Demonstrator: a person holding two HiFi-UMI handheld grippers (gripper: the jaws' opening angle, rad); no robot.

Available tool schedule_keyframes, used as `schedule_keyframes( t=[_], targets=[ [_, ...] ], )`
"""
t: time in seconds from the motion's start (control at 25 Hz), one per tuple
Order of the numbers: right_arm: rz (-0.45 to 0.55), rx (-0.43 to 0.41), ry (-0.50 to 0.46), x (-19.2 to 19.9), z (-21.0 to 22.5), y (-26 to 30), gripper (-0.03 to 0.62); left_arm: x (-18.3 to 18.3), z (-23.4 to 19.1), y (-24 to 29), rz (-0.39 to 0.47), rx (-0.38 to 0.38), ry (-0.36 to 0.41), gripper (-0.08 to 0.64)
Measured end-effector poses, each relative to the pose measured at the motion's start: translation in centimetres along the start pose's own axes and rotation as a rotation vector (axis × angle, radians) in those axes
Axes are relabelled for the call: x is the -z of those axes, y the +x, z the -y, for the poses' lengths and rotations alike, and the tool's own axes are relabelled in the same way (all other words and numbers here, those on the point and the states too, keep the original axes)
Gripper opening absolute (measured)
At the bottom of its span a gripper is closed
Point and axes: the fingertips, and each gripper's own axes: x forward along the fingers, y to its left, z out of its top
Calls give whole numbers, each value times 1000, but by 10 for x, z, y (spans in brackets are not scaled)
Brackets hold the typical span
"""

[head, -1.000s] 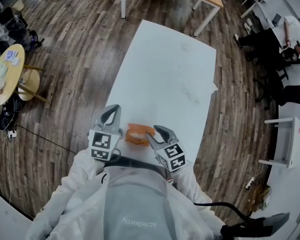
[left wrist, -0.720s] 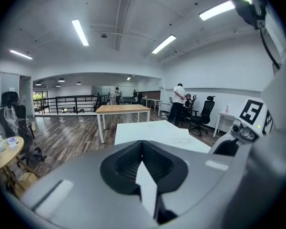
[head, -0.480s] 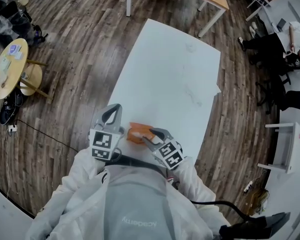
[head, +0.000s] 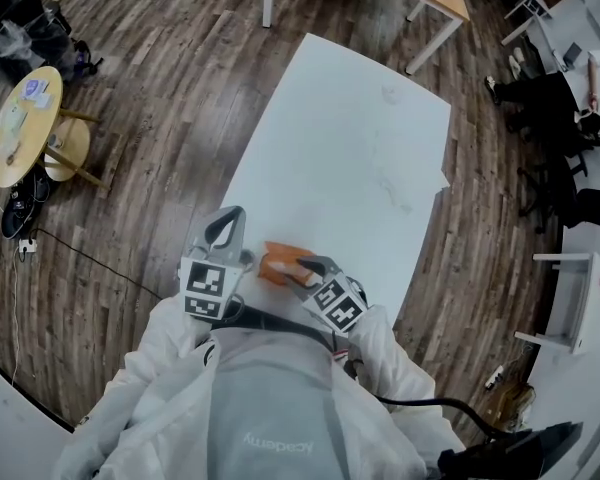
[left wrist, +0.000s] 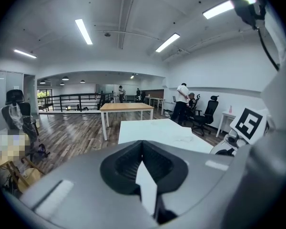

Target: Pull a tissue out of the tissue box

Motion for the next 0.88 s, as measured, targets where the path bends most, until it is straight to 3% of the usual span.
schedule_keyframes(
  t=[0.88],
  targets=[
    [-78,-127,-83,6,-7,21,151,16,-8,-10,-29,-67,-45,0]
  ],
)
